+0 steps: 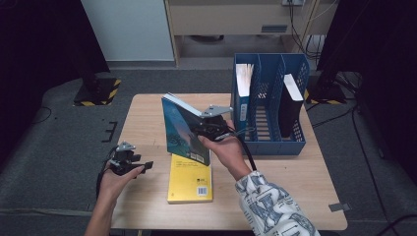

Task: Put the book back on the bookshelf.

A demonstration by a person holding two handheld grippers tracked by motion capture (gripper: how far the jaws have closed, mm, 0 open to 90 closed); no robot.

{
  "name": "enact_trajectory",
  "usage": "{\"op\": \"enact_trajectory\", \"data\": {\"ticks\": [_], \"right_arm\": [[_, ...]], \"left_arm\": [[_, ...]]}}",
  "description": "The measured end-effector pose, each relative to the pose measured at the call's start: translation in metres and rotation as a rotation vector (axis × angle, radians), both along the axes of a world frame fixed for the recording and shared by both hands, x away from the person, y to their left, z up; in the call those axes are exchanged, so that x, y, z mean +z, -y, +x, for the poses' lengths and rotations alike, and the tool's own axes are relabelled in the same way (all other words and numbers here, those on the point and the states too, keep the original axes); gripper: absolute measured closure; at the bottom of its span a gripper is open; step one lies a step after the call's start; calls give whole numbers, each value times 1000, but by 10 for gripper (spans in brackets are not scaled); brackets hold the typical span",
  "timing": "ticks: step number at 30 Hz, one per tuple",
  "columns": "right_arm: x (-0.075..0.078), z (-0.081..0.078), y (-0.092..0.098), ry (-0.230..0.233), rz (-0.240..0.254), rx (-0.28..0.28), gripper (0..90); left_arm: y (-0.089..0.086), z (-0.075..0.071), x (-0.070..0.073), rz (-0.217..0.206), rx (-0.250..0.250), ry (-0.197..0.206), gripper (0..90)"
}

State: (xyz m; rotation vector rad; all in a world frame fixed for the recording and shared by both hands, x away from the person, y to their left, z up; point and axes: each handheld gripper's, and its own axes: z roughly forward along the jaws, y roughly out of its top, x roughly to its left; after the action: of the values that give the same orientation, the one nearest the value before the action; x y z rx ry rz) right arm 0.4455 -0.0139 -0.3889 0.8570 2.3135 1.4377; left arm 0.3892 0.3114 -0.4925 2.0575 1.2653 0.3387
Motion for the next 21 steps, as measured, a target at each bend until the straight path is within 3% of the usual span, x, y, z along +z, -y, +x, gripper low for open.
{"op": "enact_trajectory", "data": {"ticks": [9, 15, 21], "right_arm": [[2, -11, 7, -11, 41, 61, 710], [12, -9, 9, -12, 67, 71, 701], [18, -7, 7, -13, 81, 82, 689]], "left_arm": [[-4, -6, -11, 17, 29, -22, 286], [-7, -5, -16, 52, 41, -38, 195], [-7, -5, -17, 58, 42, -48, 113]]}}
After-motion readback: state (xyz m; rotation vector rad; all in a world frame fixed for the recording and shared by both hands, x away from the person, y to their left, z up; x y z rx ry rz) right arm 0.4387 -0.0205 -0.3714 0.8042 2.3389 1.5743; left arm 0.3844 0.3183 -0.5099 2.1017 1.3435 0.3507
